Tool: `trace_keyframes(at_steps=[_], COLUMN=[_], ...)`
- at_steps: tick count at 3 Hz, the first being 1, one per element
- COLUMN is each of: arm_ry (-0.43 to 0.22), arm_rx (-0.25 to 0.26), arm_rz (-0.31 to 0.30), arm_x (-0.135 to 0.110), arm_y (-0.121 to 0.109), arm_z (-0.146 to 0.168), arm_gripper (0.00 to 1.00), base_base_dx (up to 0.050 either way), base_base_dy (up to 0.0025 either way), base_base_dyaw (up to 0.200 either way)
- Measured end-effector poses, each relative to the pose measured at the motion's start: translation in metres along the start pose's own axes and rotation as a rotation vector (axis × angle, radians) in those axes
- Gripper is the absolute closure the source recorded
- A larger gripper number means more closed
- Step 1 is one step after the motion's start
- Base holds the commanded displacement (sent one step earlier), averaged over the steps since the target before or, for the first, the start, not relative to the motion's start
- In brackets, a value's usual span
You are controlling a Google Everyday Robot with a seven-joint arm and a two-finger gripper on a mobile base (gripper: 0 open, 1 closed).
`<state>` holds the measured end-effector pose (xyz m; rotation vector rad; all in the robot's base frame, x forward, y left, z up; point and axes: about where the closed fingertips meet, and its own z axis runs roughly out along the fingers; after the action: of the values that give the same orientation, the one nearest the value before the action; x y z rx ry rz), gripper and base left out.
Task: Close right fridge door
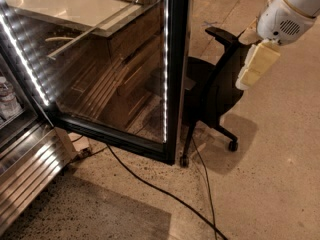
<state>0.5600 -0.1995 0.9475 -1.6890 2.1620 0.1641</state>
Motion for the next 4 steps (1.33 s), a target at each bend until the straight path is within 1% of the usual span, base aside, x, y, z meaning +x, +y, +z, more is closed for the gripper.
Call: trace_keyframes(at_steps=[3,4], arm_ry=[0.0,0.0], arm_rx=[0.0,0.0], arm_rz=[0.0,0.0], arm_x=[0.0,0.0], arm_y=[0.0,0.0], arm_z=[0.0,0.0], arm_gripper=[0.89,1.0], base_base_dx=[0.0,0.048], base_base_dy=[0.0,0.00001], base_base_dyaw=[0.0,0.0])
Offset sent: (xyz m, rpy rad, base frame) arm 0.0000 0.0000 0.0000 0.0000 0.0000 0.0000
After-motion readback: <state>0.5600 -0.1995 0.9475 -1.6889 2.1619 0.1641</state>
